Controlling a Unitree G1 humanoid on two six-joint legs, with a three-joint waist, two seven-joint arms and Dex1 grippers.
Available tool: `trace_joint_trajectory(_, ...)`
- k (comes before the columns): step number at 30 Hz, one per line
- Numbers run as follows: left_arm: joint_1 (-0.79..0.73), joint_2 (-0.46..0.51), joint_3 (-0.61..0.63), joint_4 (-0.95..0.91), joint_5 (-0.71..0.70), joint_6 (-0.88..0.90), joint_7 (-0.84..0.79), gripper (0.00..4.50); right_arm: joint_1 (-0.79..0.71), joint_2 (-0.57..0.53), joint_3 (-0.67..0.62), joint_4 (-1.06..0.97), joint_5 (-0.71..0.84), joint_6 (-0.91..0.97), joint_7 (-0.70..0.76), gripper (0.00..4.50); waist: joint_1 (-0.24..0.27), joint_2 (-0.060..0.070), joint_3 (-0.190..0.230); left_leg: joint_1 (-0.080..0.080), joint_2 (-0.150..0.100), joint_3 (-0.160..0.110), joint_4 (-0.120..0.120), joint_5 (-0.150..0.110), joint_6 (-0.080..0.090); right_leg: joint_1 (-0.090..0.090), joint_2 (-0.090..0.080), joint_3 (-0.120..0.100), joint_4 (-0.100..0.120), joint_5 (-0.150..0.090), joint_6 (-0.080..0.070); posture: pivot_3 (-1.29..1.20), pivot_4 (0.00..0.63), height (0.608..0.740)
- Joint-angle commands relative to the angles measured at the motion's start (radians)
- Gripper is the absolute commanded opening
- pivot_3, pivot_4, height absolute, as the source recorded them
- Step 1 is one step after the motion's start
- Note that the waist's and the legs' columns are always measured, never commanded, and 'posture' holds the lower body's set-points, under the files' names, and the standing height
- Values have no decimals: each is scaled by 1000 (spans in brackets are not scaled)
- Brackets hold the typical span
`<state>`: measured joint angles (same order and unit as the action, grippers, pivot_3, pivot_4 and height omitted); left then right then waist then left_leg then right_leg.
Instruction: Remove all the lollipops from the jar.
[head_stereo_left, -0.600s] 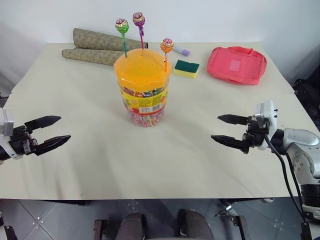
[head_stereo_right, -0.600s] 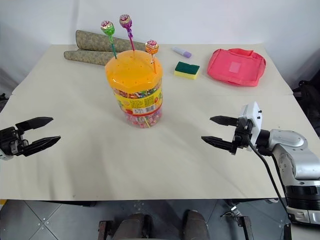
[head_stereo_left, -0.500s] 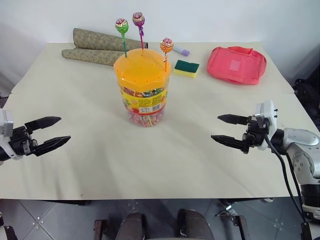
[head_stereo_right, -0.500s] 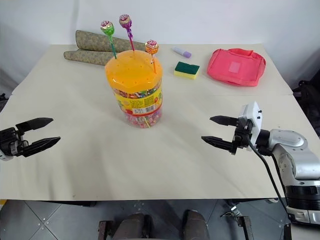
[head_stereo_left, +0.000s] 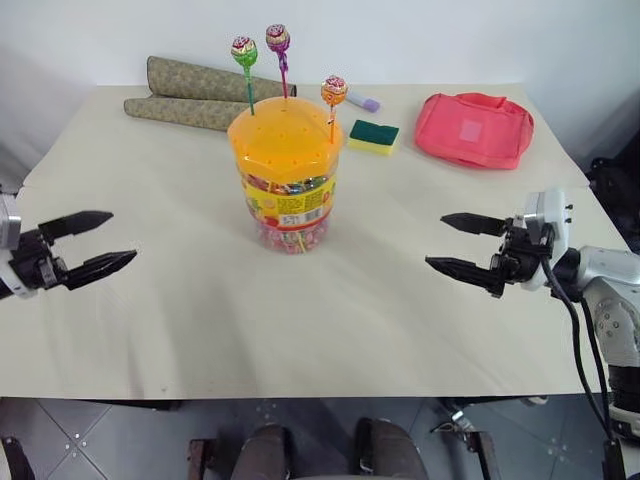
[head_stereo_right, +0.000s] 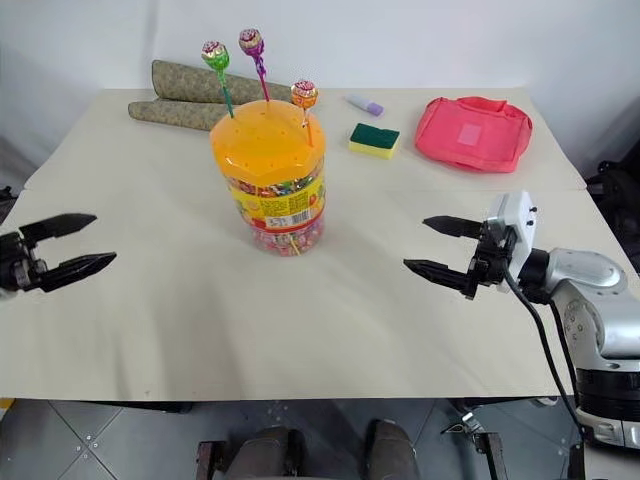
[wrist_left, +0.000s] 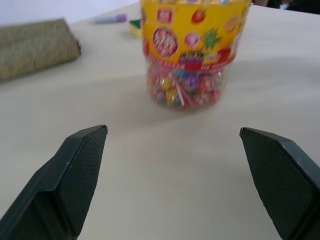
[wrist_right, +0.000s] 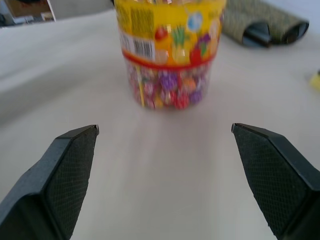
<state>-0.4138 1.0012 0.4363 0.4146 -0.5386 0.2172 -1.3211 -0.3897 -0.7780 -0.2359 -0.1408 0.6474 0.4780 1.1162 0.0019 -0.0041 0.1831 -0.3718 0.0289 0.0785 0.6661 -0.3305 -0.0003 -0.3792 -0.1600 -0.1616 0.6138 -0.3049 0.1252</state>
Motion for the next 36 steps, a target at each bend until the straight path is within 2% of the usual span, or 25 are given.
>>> trace_joint_trajectory(1, -161, 37, -78, -67, 14, 54, 20, 4500, -54, -14, -53, -106, 87, 49, -46, 4463, 4, 0, 0, -1, 0, 0, 1, 0, 0, 0, 0, 0, 0, 0, 0, 0, 150, 740)
trace_joint_trajectory(5, -386, -30, -174, -28, 52, 88, 86, 4500, -78, 0, -57, -177, 147, 90, -91, 4463, 5, -1, 0, 0, 0, 0, 1, 0, 0, 0, 0, 1, 0, 0, 0, 0, 150, 740)
trace_joint_trajectory(7, -508, -88, -204, 50, 75, 100, 144, 4500, -85, 6, -52, -204, 158, 96, -115, 4463, 9, -1, 0, -1, -1, 0, 2, 0, 0, 0, 0, 0, 1, 0, 0, 0, 150, 740)
trace_joint_trajectory(11, -698, -210, -280, 222, 132, 36, 126, 4500, -109, 23, -67, -229, 201, 123, -177, 4463, 12, -2, 0, 0, -1, 1, 2, 0, 0, 0, 1, 1, 1, 1, 1, 0, 150, 740)
trace_joint_trajectory(16, -844, -337, -318, 424, 187, -52, 116, 4500, -101, 26, -79, -249, 216, 126, -217, 4463, 11, -3, 1, -2, -1, 2, 2, 0, 0, -1, 1, 1, 0, 1, 1, 0, 150, 740)
trace_joint_trajectory(19, -895, -380, -320, 504, 208, -94, 111, 4500, -89, 27, -84, -263, 223, 124, -233, 4463, 10, -4, 2, -5, 0, 2, 3, 0, 0, -5, 1, 1, 0, 1, 1, 0, 150, 740)
trace_joint_trajectory(23, -979, -452, -288, 623, 216, -154, 195, 4500, -52, 29, -109, -301, 234, 124, -274, 4463, 12, -5, 3, -7, 0, 3, 3, 0, 0, -7, 1, 2, 2, 1, 1, 0, 150, 740)
trace_joint_trajectory(27, -1004, -462, -269, 650, 218, -155, 190, 3308, -24, 26, -128, -325, 246, 125, -300, 4500, 13, -6, 3, -18, 0, 2, 14, 0, 1, -16, 1, 2, 7, 1, 1, 0, 150, 740)
trace_joint_trajectory(36, -1017, -434, -256, 633, 227, -127, 145, 530, -13, 16, -130, -323, 253, 115, -317, 4500, 12, -6, 3, -18, 0, 2, 15, -1, 1, -16, 1, 2, 8, 1, 1, 0, 150, 740)
